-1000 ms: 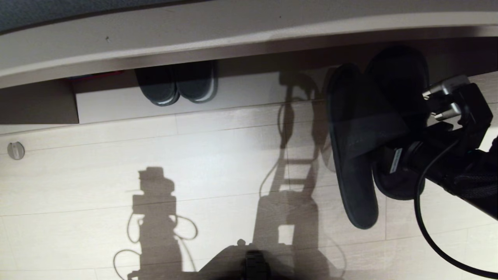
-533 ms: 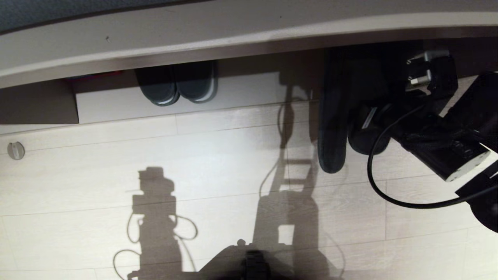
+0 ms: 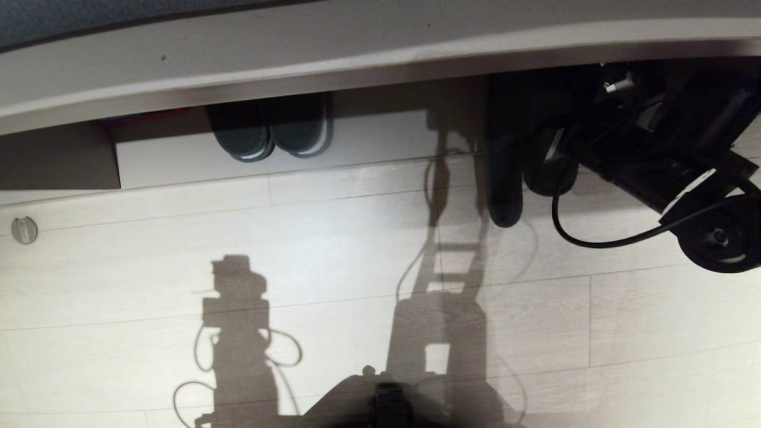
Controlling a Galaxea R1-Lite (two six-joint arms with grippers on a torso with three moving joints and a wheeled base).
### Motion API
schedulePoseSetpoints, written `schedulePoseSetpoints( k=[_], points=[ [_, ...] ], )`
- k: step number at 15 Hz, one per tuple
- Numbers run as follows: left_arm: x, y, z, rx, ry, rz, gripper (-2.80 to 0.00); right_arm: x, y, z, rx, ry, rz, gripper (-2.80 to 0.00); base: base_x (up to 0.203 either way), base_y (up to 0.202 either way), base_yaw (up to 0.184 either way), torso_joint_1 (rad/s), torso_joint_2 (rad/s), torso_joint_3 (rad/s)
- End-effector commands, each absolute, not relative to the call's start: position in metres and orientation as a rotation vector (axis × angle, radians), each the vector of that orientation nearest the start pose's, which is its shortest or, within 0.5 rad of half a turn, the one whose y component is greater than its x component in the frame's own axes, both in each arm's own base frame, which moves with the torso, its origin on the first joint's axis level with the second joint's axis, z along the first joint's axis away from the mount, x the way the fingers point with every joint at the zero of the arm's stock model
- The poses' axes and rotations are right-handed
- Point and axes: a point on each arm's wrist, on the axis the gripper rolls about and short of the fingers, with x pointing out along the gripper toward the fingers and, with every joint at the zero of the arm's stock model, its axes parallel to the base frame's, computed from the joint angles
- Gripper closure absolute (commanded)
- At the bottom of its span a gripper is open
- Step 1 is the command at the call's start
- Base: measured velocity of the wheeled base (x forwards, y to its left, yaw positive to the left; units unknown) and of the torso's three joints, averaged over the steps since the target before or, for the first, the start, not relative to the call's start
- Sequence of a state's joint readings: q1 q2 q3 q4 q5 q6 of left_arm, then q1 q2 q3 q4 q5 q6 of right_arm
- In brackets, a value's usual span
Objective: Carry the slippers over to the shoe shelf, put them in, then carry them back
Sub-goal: Place the slippers into the shoe cabinet
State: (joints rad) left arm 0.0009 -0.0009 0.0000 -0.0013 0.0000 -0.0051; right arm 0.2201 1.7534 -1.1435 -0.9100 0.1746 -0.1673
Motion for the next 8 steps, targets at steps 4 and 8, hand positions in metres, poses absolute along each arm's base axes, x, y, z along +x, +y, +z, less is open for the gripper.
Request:
schedulePoseSetpoints(
  k=[4, 8],
  points=[
    [-0.023, 0.0, 0.076, -0.006, -0.002, 0.001, 0.0, 0.36, 0.083, 0.301, -0.164, -0.381, 0.389, 0.0, 0.0, 0.0, 0.0, 0.0, 0.0, 0.0],
    [-0.023, 0.0, 0.076, -0.006, -0.002, 0.0, 0.0, 0.374, 0.087, 0.311, -0.189, -0.391, 0.406, 0.0, 0.0, 0.0, 0.0, 0.0, 0.0, 0.0]
  ],
)
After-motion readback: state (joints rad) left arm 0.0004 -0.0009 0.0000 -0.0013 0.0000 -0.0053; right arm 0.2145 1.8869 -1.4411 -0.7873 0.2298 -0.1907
